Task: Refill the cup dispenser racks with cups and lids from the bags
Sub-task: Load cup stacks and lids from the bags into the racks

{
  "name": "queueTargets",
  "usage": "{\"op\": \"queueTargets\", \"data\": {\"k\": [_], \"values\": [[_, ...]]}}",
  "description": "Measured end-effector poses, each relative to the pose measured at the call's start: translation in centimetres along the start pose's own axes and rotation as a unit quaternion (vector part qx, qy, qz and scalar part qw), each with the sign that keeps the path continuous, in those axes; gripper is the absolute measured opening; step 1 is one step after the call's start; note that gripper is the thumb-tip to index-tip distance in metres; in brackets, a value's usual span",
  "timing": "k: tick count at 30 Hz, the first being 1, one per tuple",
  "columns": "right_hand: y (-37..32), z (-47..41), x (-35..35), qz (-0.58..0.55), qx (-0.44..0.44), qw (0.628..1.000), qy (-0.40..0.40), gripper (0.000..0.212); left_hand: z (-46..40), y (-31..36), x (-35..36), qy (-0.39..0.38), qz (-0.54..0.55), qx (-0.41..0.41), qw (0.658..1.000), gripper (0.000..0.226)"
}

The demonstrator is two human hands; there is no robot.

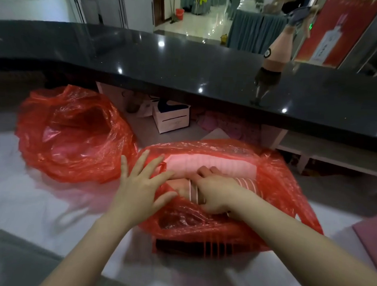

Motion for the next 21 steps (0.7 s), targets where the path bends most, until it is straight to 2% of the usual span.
{"op": "queueTargets", "data": {"k": [2,4,7,11,14,18,21], "values": [[0.2,-0.3,0.2,0.006,0.002,1.000,0.001,0.079,-0.4,-0.9,1.5,-0.062,-0.007,-0.048,0.997,0.086],[0.2,-0.6,0.3,0.033,0.008,0.999,0.004,0.077,-0.8,-1.3,2.4,-0.074,-0.023,-0.064,0.995,0.097],[-0.1,-1.0,0.1,0.044,0.014,0.999,0.028,0.065,-1.9,-1.0,2.7,-0.068,-0.020,-0.080,0.994,0.092],[0.4,-0.7,-0.7,-0.004,0.015,0.998,0.058,0.052,-3.3,-0.2,1.3,-0.036,-0.001,-0.083,0.996,0.092],[2.2,0.0,-1.7,-0.071,0.031,0.995,0.067,0.064,-3.9,-0.9,0.5,-0.044,-0.005,-0.095,0.995,0.093],[4.3,0.6,-2.6,-0.118,0.040,0.990,0.066,0.074,-3.8,-3.2,1.2,-0.109,0.030,-0.138,0.984,0.100],[5.9,0.8,-2.6,-0.150,0.073,0.983,0.076,0.074,-3.1,-4.7,1.5,-0.117,0.005,-0.155,0.981,0.084]]}}
Point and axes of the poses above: each hand's wrist, its own z-axis away from the middle knuckle, its own x-axis out of the palm, y = z × x, the point moved 8 cm from there along -z, towards the middle knuckle, and after that the axes turned 13 degrees about z, right-handed, at the moved point
